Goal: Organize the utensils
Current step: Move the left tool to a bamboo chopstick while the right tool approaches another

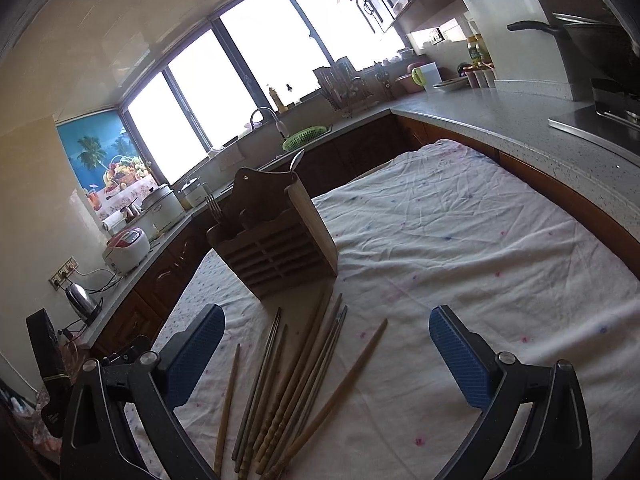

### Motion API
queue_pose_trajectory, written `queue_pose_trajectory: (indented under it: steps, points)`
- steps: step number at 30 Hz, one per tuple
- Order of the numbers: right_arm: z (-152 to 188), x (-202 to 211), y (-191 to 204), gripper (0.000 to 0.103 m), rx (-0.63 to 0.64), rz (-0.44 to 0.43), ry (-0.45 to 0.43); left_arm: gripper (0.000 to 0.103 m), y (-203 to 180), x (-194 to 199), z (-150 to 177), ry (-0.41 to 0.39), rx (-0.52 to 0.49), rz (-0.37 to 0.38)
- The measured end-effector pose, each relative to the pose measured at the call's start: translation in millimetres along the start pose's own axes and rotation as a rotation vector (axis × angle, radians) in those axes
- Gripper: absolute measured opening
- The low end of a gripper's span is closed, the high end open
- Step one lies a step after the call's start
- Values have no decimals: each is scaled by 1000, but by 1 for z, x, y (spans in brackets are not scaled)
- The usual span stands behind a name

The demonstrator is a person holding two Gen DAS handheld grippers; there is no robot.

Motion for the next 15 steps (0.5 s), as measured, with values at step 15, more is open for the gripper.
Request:
queue_pose_trajectory:
  steps: [15]
  points:
    - [30,-9,3,103,37,40,71,94,5,0,15,67,31,-11]
Point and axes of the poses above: each gripper's, at about its wrist camera, not at the fingertips, and x roughly against the way its jaws point, y to its left, z to its underside, the point moved 8 cm from there along -x, roughly the way its jaws point, and after that the axes turned 11 degrees about y, right-handed, at the moved point
